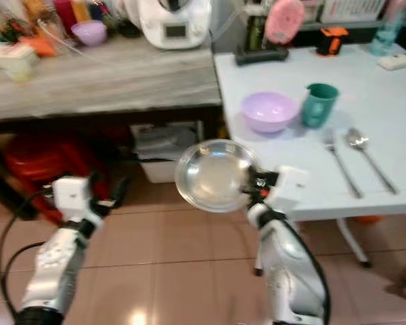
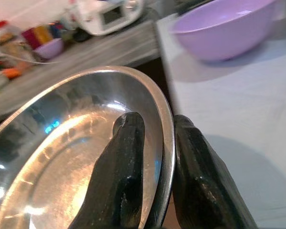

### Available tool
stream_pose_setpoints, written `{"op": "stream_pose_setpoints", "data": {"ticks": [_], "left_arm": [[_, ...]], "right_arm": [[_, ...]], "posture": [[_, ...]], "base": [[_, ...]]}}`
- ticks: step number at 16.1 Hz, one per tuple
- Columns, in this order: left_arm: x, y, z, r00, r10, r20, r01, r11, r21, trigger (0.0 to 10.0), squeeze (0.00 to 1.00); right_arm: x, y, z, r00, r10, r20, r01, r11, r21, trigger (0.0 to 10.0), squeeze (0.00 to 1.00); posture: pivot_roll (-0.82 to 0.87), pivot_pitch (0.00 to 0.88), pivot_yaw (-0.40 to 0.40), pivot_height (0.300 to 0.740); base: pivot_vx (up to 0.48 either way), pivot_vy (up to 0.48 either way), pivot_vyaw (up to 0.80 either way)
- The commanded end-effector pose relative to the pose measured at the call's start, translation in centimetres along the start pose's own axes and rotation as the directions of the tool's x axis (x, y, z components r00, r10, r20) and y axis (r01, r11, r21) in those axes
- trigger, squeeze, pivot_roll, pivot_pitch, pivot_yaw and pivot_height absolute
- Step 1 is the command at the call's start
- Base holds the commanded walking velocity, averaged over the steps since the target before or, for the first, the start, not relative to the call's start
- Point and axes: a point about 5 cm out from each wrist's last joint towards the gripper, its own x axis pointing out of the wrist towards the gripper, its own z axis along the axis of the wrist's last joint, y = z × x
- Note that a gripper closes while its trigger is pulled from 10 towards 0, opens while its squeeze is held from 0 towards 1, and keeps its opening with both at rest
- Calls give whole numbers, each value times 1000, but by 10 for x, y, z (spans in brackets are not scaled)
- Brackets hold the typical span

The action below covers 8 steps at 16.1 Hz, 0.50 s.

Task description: Setting the table

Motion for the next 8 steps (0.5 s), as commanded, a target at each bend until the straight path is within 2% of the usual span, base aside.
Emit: {"op": "stream_pose_setpoints", "data": {"ticks": [1,8], "left_arm": [[3,-4,1,1000,-8,3,8,1000,12,10000,0],[1,-3,-4,1000,3,-14,-3,1000,21,10000,0]], "right_arm": [[-1,-3,8,999,-10,35,10,1000,0,10000,0],[-6,-7,8,999,-10,44,11,1000,-17,10000,0]], "posture": [[-119,70,82,740],[-125,74,83,740]], "base": [[0,409,0],[0,424,0]]}}
